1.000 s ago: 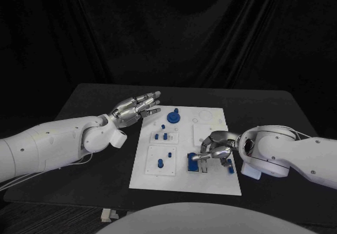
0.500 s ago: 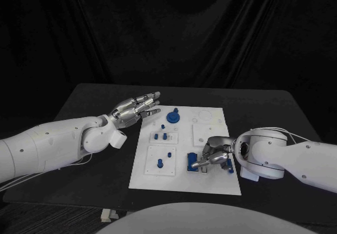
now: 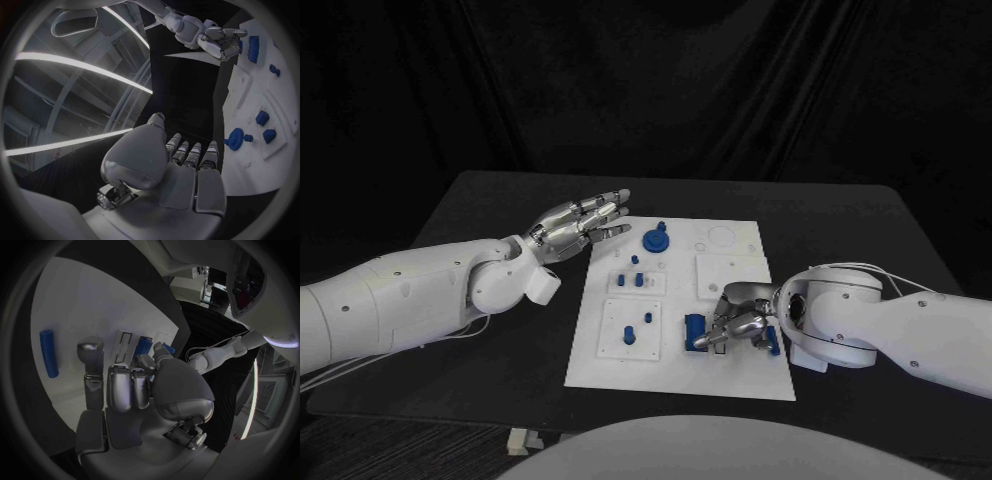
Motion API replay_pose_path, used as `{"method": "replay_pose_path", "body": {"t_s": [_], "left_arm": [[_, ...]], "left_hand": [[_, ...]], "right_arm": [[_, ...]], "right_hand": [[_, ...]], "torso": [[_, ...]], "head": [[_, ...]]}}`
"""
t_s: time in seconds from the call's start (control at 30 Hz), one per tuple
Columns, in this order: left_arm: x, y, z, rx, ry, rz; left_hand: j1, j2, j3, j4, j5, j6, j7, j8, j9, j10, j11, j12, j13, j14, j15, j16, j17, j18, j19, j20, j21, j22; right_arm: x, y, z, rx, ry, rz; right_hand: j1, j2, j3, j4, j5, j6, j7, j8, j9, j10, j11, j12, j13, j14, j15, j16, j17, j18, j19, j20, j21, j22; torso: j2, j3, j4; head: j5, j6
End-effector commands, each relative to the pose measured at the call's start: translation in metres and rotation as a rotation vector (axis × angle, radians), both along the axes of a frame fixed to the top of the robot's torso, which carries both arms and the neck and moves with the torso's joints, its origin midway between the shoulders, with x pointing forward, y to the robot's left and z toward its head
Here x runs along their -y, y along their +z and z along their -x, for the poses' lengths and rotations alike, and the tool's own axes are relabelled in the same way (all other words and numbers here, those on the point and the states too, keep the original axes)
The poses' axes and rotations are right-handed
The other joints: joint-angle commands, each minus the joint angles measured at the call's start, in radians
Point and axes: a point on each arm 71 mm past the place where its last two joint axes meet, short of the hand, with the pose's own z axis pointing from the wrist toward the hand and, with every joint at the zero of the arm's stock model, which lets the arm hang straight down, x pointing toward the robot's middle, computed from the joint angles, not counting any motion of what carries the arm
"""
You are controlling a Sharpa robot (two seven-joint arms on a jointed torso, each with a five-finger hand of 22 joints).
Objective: Assemble the parts on the task board
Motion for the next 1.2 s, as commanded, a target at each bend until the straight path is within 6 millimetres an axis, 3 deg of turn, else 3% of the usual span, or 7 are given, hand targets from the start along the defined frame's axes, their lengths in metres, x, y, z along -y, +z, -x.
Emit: {"method": "replay_pose_path", "body": {"t_s": [0.03, 0.4, 0.67, 0.73, 0.77, 1.07, 1.2], "left_arm": [[0.002, 0.001, 0.001, 0.0, -0.013, 0.019], [0.002, 0.0, 0.001, -0.002, -0.014, 0.018], [0.001, 0.0, 0.001, -0.003, -0.015, 0.019], [0.0, 0.0, 0.001, -0.002, -0.013, 0.019], [0.0, 0.0, 0.001, -0.002, -0.012, 0.018], [-0.001, 0.0, 0.001, 0.0, -0.006, 0.015], [-0.001, 0.0, 0.001, 0.001, -0.006, 0.016]], "left_hand": [[0.006, 0.007, 0.006, -0.001, 0.004, 0.002, 0.006, 0.003, 0.001, 0.002, 0.002, 0.005, 0.002, 0.001, 0.005, -0.004, -0.001, 0.012, -0.002, 0.006, 0.0, 0.001], [0.007, 0.008, 0.007, -0.002, 0.004, 0.002, 0.006, 0.003, 0.001, 0.003, 0.005, 0.006, 0.002, 0.001, 0.006, -0.004, -0.001, 0.012, -0.002, 0.006, 0.001, 0.002], [0.007, 0.008, 0.009, -0.003, 0.004, 0.003, 0.006, 0.004, 0.001, 0.003, 0.009, 0.006, 0.002, 0.001, 0.006, -0.004, -0.001, 0.012, -0.001, 0.007, 0.001, 0.003], [0.007, 0.008, 0.009, -0.003, 0.004, 0.003, 0.006, 0.004, 0.001, 0.003, 0.009, 0.006, 0.002, 0.001, 0.006, -0.004, -0.001, 0.012, -0.001, 0.007, 0.001, 0.003], [0.007, 0.008, 0.009, -0.003, 0.004, 0.004, 0.006, 0.004, 0.001, 0.003, 0.009, 0.007, 0.002, 0.001, 0.006, -0.004, -0.001, 0.012, -0.001, 0.007, 0.001, 0.004], [0.008, 0.007, 0.011, -0.006, 0.005, 0.008, 0.01, 0.004, 0.002, 0.005, 0.016, 0.013, 0.003, 0.002, 0.006, -0.003, 0.0, 0.014, 0.001, 0.009, 0.003, 0.008], [0.008, 0.007, 0.012, -0.006, 0.005, 0.008, 0.01, 0.004, 0.002, 0.005, 0.019, 0.015, 0.003, 0.003, 0.006, -0.002, 0.0, 0.014, 0.002, 0.01, 0.003, 0.009]], "right_arm": [[0.002, -0.002, 0.0, 0.009, -0.015, 0.019], [0.002, -0.003, 0.0, 0.012, -0.019, 0.01], [0.011, 0.004, 0.0, 0.052, -0.058, -0.04], [0.016, 0.01, -0.002, 0.068, -0.081, -0.056], [0.019, 0.015, -0.004, 0.079, -0.094, -0.063], [0.059, 0.06, -0.033, 0.167, -0.176, -0.009], [0.075, 0.061, -0.038, 0.187, -0.148, 0.143]], "right_hand": [[0.025, 0.014, 0.009, -0.012, 0.028, -0.029, -0.001, -0.027, 0.063, 0.104, -0.007, 0.003, 0.263, 0.067, -0.006, -0.001, 0.048, 0.012, 0.0, -0.008, -0.003, 0.071], [0.034, 0.015, 0.008, -0.02, -0.007, -0.048, 0.001, -0.056, 0.058, 0.104, -0.005, 0.003, 0.263, 0.068, -0.004, 0.002, 0.052, 0.012, 0.001, -0.007, -0.003, 0.073], [-0.018, 0.0, -0.041, 0.021, -0.109, -0.187, 0.006, -0.205, -0.01, 0.104, -0.001, 0.003, 0.263, 0.068, -0.001, 0.001, 0.05, 0.012, 0.003, -0.004, -0.007, 0.074], [-0.021, 0.001, -0.045, 0.027, -0.109, -0.244, 0.007, -0.265, -0.043, 0.104, 0.0, 0.003, 0.263, 0.068, 0.0, 0.001, 0.049, 0.011, 0.003, -0.004, -0.006, 0.075], [-0.022, 0.012, -0.053, 0.046, -0.104, -0.325, 0.018, -0.454, -0.174, 0.104, 0.007, 0.003, 0.263, 0.067, 0.006, -0.002, 0.044, 0.008, 0.004, 0.003, -0.009, 0.075], [-0.105, 0.052, -0.093, 0.173, 0.005, -0.192, 0.081, -0.922, -0.656, 0.104, 0.068, 0.003, 0.263, 0.069, 0.049, 0.007, 0.057, 0.005, 0.012, 0.039, 0.023, 0.087], [-0.062, 0.038, -0.082, 0.147, 0.057, -0.135, 0.083, -0.978, -0.732, 0.104, 0.063, 0.003, 0.263, 0.069, 0.052, 0.007, 0.055, 0.006, 0.011, 0.04, 0.028, 0.088]], "torso": [[0.001, -0.0001, 0.0003], [0.0, 0.0001, -0.0005], [0.0, 0.0003, 0.0002], [0.0, 0.0, -0.0001], [0.0, 0.0001, -0.0001], [-0.002, -0.0004, 0.0005], [-0.003, -0.0013, -0.0003]], "head": [[-0.001, 0.0], [-0.001, 0.0], [0.0, 0.0], [0.003, 0.0], [0.004, 0.0], [-0.006, 0.0], [-0.007, 0.0]]}}
